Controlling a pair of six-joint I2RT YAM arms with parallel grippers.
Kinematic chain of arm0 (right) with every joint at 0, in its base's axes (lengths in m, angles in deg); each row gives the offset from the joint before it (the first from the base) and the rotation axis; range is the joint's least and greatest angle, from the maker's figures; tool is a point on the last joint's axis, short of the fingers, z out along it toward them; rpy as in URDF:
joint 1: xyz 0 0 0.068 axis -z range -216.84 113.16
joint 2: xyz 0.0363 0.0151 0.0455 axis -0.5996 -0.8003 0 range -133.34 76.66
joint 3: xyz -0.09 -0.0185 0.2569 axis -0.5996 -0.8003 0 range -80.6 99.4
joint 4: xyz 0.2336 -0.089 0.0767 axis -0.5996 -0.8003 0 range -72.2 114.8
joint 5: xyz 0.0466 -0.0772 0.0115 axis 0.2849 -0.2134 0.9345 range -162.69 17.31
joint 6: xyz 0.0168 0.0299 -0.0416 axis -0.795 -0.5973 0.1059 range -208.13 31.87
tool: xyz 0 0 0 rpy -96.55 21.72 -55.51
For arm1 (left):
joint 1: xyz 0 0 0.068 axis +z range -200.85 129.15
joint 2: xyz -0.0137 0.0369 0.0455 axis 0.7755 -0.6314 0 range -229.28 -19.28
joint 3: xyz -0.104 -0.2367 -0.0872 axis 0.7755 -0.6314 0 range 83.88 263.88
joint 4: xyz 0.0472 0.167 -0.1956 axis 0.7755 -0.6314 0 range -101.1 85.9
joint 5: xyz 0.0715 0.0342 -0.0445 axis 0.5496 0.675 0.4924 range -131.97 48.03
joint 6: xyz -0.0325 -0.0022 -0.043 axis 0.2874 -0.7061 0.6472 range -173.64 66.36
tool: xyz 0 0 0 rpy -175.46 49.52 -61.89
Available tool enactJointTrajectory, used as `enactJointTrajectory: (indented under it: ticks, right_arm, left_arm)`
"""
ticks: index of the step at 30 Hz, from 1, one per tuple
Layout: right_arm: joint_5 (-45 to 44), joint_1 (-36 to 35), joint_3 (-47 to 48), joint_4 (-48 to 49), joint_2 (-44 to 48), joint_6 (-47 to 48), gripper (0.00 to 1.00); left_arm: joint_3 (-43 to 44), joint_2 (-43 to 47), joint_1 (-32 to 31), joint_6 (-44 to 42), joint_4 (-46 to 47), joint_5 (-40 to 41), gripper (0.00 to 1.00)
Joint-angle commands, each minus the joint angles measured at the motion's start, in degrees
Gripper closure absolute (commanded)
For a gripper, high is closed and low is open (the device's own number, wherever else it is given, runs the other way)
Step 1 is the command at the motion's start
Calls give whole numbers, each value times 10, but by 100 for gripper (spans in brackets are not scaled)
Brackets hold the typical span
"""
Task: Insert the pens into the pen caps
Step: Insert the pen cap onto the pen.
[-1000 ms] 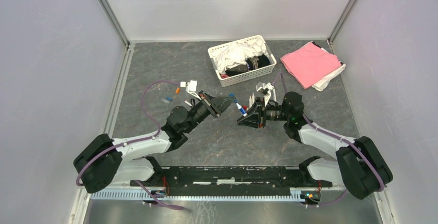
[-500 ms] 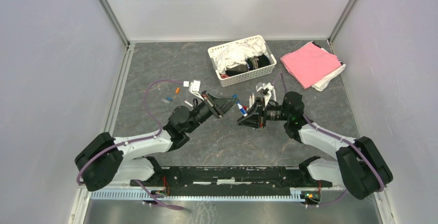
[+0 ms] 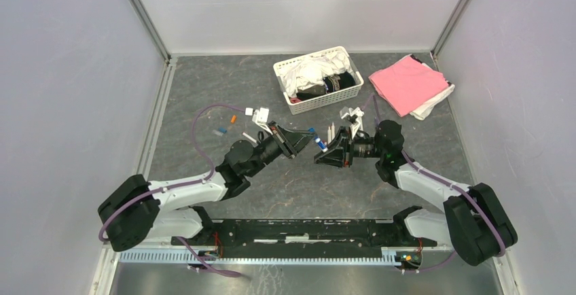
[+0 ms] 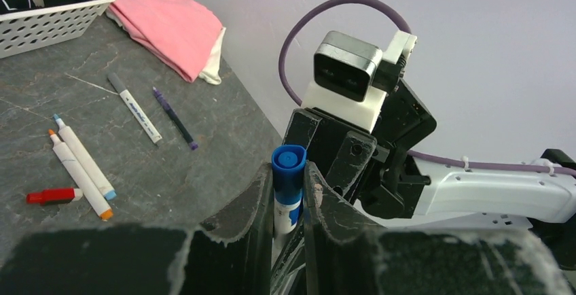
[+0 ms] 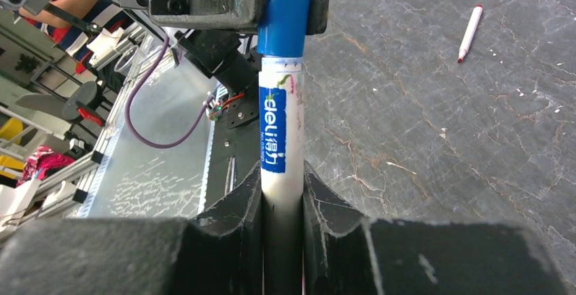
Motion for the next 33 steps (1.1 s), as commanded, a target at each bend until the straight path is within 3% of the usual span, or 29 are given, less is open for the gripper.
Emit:
enactJointTrajectory:
  ticks: [1,10,16,33]
  right_arm:
    - [8,4,12,67,15,-15,100]
    - [-4,3,5,77,10,-13,100]
    - [1,3,4,76,17,-3,100]
    - [14,3,2,82,16,4,100]
  left_arm:
    - [23,12,-7,-41,-77,-13,98]
    - [70,-25,-43,-51,-71,-28,98]
    - [57,-2,-59,-55,-73,39,93]
    - [49,110,-59,-91,-173,95,28]
